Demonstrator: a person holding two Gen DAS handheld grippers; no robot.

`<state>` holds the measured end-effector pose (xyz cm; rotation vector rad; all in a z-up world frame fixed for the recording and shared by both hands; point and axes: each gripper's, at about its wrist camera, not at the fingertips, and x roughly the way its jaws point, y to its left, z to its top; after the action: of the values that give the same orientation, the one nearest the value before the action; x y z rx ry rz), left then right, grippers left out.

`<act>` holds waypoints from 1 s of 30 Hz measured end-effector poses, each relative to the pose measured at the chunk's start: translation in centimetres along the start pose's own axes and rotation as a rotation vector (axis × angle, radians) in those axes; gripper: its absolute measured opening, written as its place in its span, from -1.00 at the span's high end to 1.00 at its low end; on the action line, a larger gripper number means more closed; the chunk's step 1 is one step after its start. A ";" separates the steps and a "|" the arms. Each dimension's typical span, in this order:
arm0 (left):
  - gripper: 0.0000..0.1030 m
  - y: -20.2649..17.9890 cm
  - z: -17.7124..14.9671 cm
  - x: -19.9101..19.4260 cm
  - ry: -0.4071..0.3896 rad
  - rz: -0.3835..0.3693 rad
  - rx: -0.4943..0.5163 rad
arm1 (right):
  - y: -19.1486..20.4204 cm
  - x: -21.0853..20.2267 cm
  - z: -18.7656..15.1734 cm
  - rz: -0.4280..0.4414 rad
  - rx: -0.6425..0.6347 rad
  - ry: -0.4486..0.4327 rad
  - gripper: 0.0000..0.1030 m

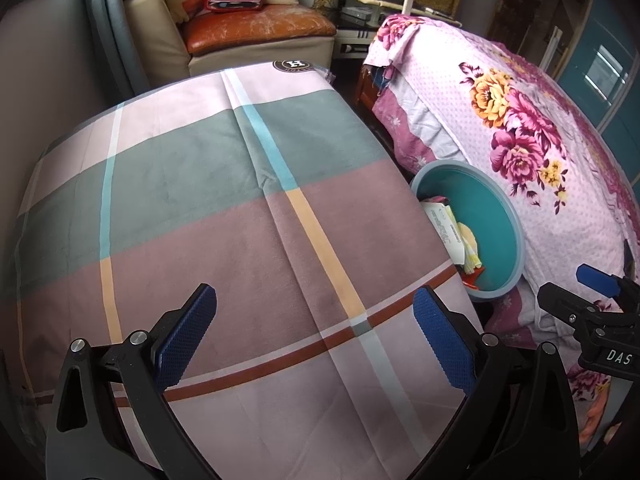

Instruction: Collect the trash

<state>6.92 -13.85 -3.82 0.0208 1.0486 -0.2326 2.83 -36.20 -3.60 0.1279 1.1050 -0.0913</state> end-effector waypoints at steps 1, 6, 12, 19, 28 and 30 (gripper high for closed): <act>-0.92 0.1 0.0 0.1 0.000 0.002 0.000 | 0.0 0.1 0.0 0.001 0.001 0.002 -0.86; -0.92 0.1 0.0 0.4 0.002 0.012 0.001 | -0.1 0.7 0.1 0.002 0.004 0.013 -0.86; -0.92 0.2 0.1 0.8 0.006 0.025 -0.001 | -0.2 1.3 0.2 0.003 0.005 0.027 -0.87; -0.92 0.5 0.2 1.2 0.011 0.025 -0.010 | -0.1 2.0 0.3 -0.002 0.003 0.037 -0.86; -0.92 0.4 0.0 1.9 0.019 0.039 -0.011 | -0.4 2.9 0.2 -0.009 0.008 0.052 -0.86; -0.92 0.4 0.0 2.1 0.022 0.040 -0.012 | -0.5 3.1 0.2 -0.014 0.007 0.052 -0.86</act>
<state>8.02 -13.81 -5.70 0.0337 1.0702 -0.1904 4.31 -36.72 -6.29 0.1297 1.1577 -0.1055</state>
